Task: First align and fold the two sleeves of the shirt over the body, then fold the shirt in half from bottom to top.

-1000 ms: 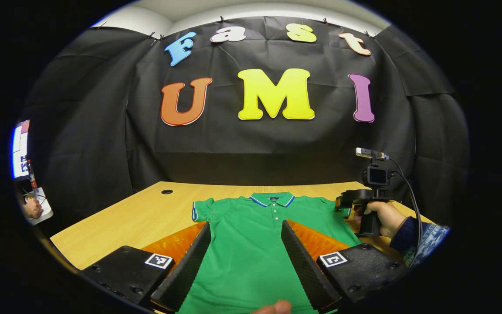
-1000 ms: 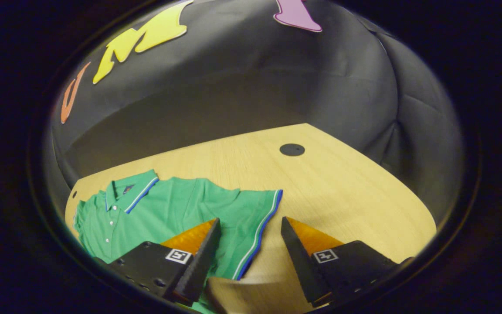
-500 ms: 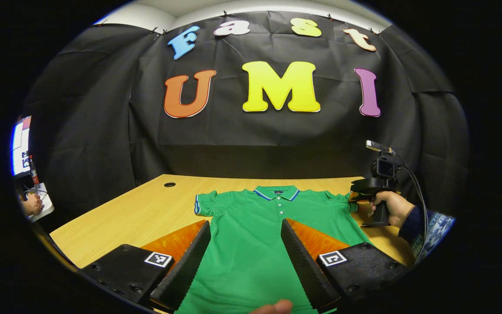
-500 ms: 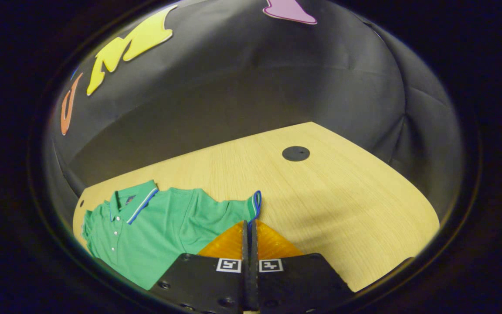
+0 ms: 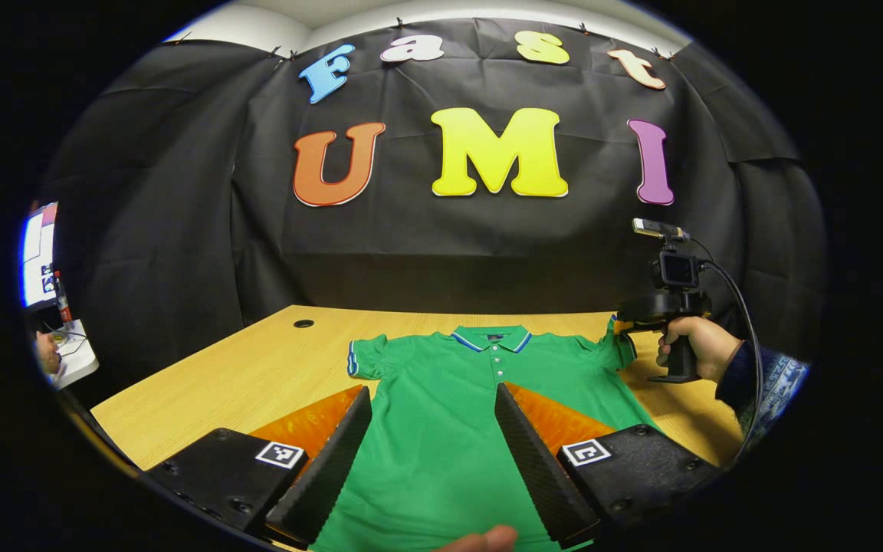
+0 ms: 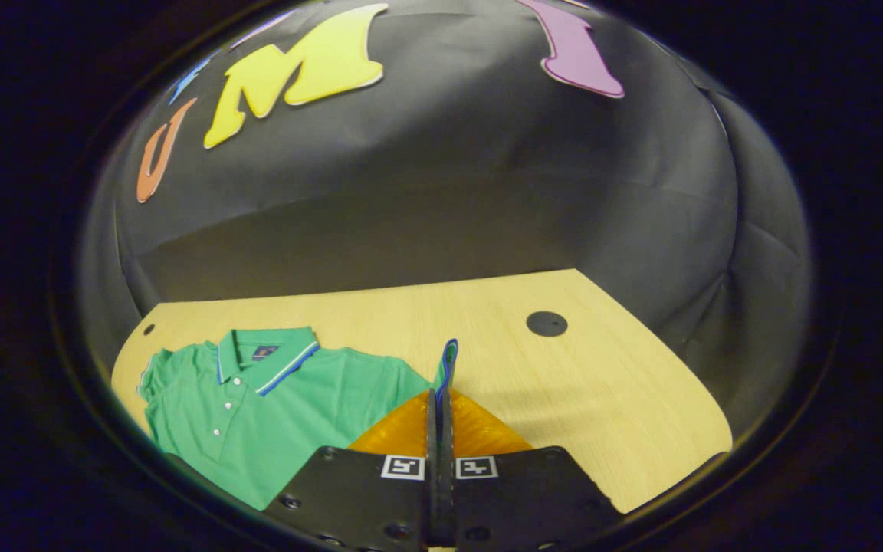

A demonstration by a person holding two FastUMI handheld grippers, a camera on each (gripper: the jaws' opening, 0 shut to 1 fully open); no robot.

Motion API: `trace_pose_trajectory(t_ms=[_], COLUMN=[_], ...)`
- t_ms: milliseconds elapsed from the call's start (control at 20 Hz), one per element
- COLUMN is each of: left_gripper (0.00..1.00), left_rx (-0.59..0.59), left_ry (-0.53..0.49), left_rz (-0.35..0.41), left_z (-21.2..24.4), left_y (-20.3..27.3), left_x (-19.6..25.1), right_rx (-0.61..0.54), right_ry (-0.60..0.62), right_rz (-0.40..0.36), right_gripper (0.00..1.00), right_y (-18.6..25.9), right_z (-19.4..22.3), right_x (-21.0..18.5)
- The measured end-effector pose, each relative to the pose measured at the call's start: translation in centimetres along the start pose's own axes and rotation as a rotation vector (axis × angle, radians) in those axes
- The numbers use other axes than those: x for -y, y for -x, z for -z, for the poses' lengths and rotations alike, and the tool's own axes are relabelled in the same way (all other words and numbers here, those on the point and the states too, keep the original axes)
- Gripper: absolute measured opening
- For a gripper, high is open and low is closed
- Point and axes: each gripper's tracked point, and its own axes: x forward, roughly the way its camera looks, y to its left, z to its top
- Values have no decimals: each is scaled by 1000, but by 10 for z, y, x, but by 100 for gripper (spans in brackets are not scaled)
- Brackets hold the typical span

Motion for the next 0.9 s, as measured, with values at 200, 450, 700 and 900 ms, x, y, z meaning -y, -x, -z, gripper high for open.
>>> trace_pose_trajectory(t_ms=[200, 450, 700, 900], left_gripper=[100, 100, 100, 100], left_rx=[0, 2, -10, -37], left_ry=[14, 23, 52, 56], left_rz=[-9, -19, -23, -65], left_z=[-1, -1, 4, 10], left_y=[-1, -2, -8, -17], left_x=[-7, -12, -13, -27], right_rx=[32, 35, 57, 151], right_ry=[125, 148, 152, 179], right_rz=[-6, -64, -234, -265], right_gripper=[0, 0, 90, 95], right_y=[8, 16, 51, 102], right_z=[-11, -17, -22, -46], right_x=[-32, -90, -162, -164])
